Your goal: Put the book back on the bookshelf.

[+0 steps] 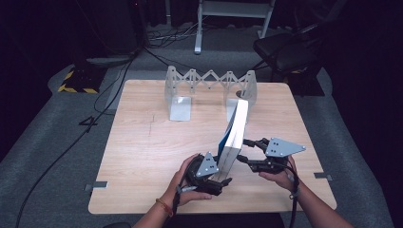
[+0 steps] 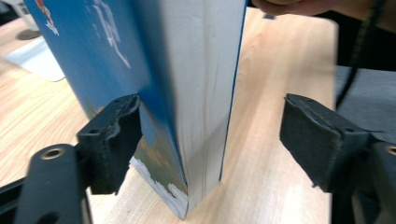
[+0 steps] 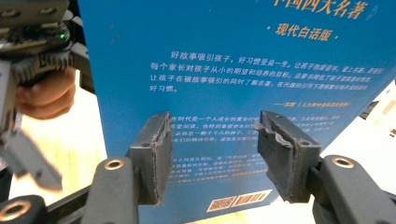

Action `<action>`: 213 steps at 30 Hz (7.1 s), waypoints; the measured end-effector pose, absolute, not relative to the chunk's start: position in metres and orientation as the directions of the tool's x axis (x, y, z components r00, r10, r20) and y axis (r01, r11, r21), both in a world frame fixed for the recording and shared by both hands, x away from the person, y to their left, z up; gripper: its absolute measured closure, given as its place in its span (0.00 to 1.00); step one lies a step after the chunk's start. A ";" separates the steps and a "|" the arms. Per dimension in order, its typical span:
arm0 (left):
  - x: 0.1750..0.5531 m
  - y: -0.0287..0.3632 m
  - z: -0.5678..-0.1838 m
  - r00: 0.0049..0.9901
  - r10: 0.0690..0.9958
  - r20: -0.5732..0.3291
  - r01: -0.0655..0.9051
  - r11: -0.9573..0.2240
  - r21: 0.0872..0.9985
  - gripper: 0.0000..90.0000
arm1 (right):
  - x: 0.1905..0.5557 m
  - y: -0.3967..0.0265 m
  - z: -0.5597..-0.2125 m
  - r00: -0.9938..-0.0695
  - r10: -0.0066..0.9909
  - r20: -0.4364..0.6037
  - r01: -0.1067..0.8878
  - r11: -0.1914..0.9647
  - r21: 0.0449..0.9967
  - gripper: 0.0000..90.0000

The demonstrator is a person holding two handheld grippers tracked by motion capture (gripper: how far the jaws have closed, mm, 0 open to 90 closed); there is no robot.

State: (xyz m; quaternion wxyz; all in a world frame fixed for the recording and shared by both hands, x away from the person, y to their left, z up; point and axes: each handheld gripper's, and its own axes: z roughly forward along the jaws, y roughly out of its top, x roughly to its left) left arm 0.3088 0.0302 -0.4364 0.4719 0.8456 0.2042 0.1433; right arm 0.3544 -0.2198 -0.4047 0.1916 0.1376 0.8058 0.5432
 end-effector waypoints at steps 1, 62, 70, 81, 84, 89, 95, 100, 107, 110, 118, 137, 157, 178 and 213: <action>0.308 0.028 -0.437 0.863 0.502 0.059 0.213 -0.468 0.858 0.22 | 0.355 -0.218 -0.405 -0.889 0.430 -0.154 0.018 0.371 0.929 0.50; 0.334 0.042 -0.448 0.735 0.678 0.029 0.321 -0.385 0.866 0.63 | 0.422 -0.303 -0.459 -0.807 0.588 -0.047 0.309 0.489 0.816 0.34; 0.335 0.052 -0.445 0.780 0.625 0.024 0.313 -0.423 0.850 0.65 | 0.408 -0.334 -0.469 -0.806 0.591 -0.031 0.363 0.535 0.763 0.32; 0.333 0.069 -0.443 0.824 0.567 -0.004 0.307 -0.441 0.843 0.66 | 0.401 -0.361 -0.480 -0.764 0.645 -0.008 0.417 0.504 0.756 0.31; 0.332 0.076 -0.443 0.840 0.543 -0.009 0.300 -0.449 0.842 0.66 | 0.402 -0.363 -0.482 -0.761 0.649 -0.005 0.422 0.500 0.756 0.30; 0.330 0.086 -0.442 0.862 0.507 -0.021 0.292 -0.462 0.837 0.66 | 0.402 -0.365 -0.485 -0.756 0.654 0.003 0.433 0.497 0.752 0.30; 0.327 0.096 -0.442 0.874 0.484 -0.027 0.286 -0.469 0.836 0.66 | 0.403 -0.363 -0.490 -0.765 0.644 0.017 0.443 0.506 0.740 0.30; 0.326 0.102 -0.441 0.884 0.465 -0.035 0.282 -0.474 0.834 0.66 | 0.405 -0.362 -0.493 -0.769 0.639 0.018 0.446 0.516 0.731 0.30; 0.324 0.113 -0.442 0.904 0.425 -0.046 0.269 -0.481 0.834 0.66 | 0.406 -0.360 -0.499 -0.774 0.633 0.023 0.455 0.531 0.715 0.27; 0.324 0.117 -0.442 0.913 0.404 -0.060 0.268 -0.483 0.834 0.66 | 0.405 -0.359 -0.499 -0.774 0.633 0.016 0.450 0.533 0.716 0.27; 0.325 0.122 -0.442 0.923 0.382 -0.058 0.255 -0.490 0.833 0.66 | 0.407 -0.355 -0.503 -0.764 0.645 -0.006 0.437 0.524 0.731 0.22; 0.328 0.127 -0.443 0.942 0.323 -0.091 0.248 -0.486 0.838 0.65 | 0.416 -0.317 -0.469 -0.865 0.501 0.017 0.305 0.499 0.811 0.31; 0.324 0.127 -0.444 0.939 0.338 -0.064 0.233 -0.489 0.841 0.64 | 0.409 -0.214 -0.406 -0.989 0.125 -0.078 -0.011 0.464 0.886 0.36; 0.312 0.132 -0.431 0.828 0.559 0.052 0.224 -0.413 0.883 0.46 | 0.398 -0.215 -0.412 -0.996 0.081 -0.034 0.003 0.413 0.911 0.62; 0.324 0.120 -0.428 0.821 0.568 0.058 0.220 -0.409 0.886 0.34 | 0.352 -0.208 -0.396 -0.980 0.187 -0.071 0.007 0.388 0.922 0.49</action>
